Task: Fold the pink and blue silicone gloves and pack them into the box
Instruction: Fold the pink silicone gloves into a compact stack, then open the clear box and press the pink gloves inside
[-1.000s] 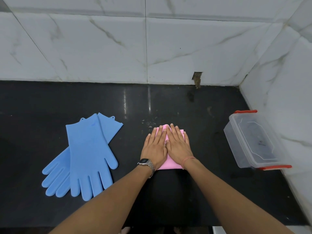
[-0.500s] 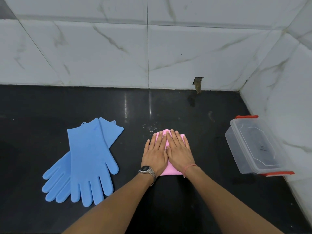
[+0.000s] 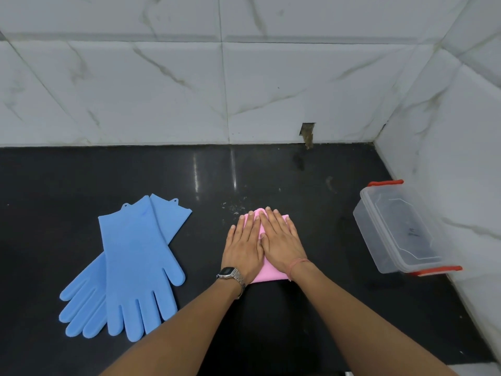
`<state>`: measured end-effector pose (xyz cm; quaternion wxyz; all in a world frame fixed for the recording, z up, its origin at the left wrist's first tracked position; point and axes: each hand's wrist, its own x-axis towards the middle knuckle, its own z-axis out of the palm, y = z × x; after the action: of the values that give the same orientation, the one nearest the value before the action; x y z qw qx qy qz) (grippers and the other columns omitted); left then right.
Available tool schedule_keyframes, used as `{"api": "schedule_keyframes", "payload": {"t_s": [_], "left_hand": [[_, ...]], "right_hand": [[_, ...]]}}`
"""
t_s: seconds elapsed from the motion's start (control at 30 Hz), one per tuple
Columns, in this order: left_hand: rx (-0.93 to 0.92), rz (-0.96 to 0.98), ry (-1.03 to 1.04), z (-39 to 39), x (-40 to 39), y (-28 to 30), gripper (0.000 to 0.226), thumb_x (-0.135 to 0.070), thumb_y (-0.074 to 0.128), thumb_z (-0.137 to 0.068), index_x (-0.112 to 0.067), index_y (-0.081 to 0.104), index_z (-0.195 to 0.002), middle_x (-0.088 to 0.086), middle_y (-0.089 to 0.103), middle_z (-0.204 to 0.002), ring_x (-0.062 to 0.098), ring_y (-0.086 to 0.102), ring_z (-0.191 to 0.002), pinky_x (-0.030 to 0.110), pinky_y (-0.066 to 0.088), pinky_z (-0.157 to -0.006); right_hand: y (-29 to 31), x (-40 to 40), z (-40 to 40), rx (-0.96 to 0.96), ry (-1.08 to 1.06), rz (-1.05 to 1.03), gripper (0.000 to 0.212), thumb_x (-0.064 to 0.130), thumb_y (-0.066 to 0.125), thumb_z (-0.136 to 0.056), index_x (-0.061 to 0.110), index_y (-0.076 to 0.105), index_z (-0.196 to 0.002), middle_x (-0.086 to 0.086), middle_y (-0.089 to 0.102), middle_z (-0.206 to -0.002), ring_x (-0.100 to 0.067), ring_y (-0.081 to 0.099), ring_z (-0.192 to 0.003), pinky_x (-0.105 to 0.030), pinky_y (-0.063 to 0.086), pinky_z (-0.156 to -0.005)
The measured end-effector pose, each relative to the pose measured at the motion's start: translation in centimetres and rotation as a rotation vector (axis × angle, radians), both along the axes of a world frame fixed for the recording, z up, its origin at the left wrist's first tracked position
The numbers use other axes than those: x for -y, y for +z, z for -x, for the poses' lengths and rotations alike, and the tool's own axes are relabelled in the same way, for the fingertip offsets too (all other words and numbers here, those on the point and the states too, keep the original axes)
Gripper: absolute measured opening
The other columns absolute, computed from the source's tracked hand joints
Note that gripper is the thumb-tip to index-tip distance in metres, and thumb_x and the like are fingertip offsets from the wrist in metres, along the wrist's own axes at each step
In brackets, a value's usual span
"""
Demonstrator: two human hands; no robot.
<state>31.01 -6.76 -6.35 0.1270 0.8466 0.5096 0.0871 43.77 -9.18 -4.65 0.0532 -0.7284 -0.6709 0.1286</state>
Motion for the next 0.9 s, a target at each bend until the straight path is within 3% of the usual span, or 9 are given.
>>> {"api": "schedule_keyframes", "payload": {"t_s": [0.17,0.3,0.37,0.47,0.53,0.63,0.77,0.9], "left_hand": [[-0.035,0.022,-0.021,0.1,0.0,-0.1,0.06,-0.038,0.004,-0.095,-0.023,-0.004,-0.152,-0.006,-0.007,-0.161,0.009,-0.013,-0.144,0.034,-0.004,-0.118],[-0.106,-0.016,-0.017,0.6,-0.3,0.2,0.061,-0.034,0.017,-0.096,-0.019,0.004,-0.154,-0.001,0.0,-0.162,0.018,-0.002,-0.148,0.039,0.002,-0.119],[-0.136,-0.054,-0.027,0.0,-0.1,1.1,0.063,-0.033,0.016,-0.093,-0.016,0.009,-0.154,0.001,0.006,-0.162,0.022,0.002,-0.149,0.042,0.003,-0.119],[-0.141,-0.105,-0.065,-1.6,0.4,3.0,0.067,-0.015,0.037,-0.09,-0.014,0.014,-0.153,0.005,0.01,-0.161,0.026,0.003,-0.149,0.046,0.004,-0.118],[-0.103,-0.142,-0.141,-3.4,1.2,4.6,0.072,-0.006,0.045,-0.085,-0.015,0.021,-0.152,0.005,0.013,-0.161,0.027,0.006,-0.148,0.046,0.011,-0.117],[-0.016,-0.162,-0.355,-7.1,2.9,7.0,0.067,-0.012,0.052,-0.084,-0.019,0.033,-0.148,0.003,0.021,-0.159,0.024,0.015,-0.147,0.041,0.026,-0.113],[0.135,-0.162,-0.613,-12.6,6.5,9.4,0.059,-0.011,0.059,-0.08,-0.019,0.049,-0.137,0.0,0.045,-0.147,0.022,0.036,-0.139,0.039,0.036,-0.106],[0.077,-0.205,-0.776,-17.0,9.6,10.3,0.055,-0.016,0.057,-0.087,-0.019,0.043,-0.14,0.001,0.043,-0.148,0.022,0.035,-0.139,0.038,0.032,-0.109]], "right_hand": [[1.9,0.8,0.7,0.038,-0.048,0.036,0.061,0.03,0.024,-0.101,0.02,-0.003,-0.155,0.002,-0.01,-0.163,-0.016,-0.016,-0.148,-0.041,-0.018,-0.116],[2.6,4.9,0.6,-0.221,-0.134,-0.039,0.066,0.02,0.034,-0.097,0.022,0.004,-0.155,0.006,-0.005,-0.163,-0.008,-0.014,-0.147,-0.033,-0.017,-0.115],[2.9,8.2,-0.8,-0.445,-0.279,-0.101,0.059,0.015,0.037,-0.097,0.023,0.021,-0.153,0.008,0.02,-0.16,-0.001,0.009,-0.145,-0.026,-0.006,-0.118],[3.5,12.8,-3.8,-0.824,-0.613,-0.152,0.044,0.011,0.044,-0.098,0.029,0.046,-0.139,0.01,0.052,-0.139,-0.001,0.045,-0.129,-0.026,0.031,-0.114],[3.8,15.1,-6.3,-1.041,-0.852,-0.199,0.033,0.015,0.046,-0.1,0.027,0.052,-0.13,0.003,0.063,-0.127,-0.01,0.059,-0.114,-0.03,0.047,-0.101],[5.0,17.6,-9.9,-1.35,-1.187,-0.333,0.034,0.039,0.043,-0.099,0.018,0.055,-0.122,-0.007,0.069,-0.111,-0.021,0.066,-0.097,-0.032,0.055,-0.077],[6.6,19.9,-14.0,-1.331,-1.355,-0.488,0.057,0.065,0.038,-0.092,0.016,0.055,-0.117,-0.012,0.069,-0.102,-0.027,0.067,-0.088,-0.035,0.053,-0.068],[8.6,19.0,-16.3,-1.257,-1.282,-0.432,0.046,0.061,0.049,-0.09,0.02,0.058,-0.111,-0.01,0.071,-0.096,-0.027,0.071,-0.084,-0.032,0.055,-0.065]]}}
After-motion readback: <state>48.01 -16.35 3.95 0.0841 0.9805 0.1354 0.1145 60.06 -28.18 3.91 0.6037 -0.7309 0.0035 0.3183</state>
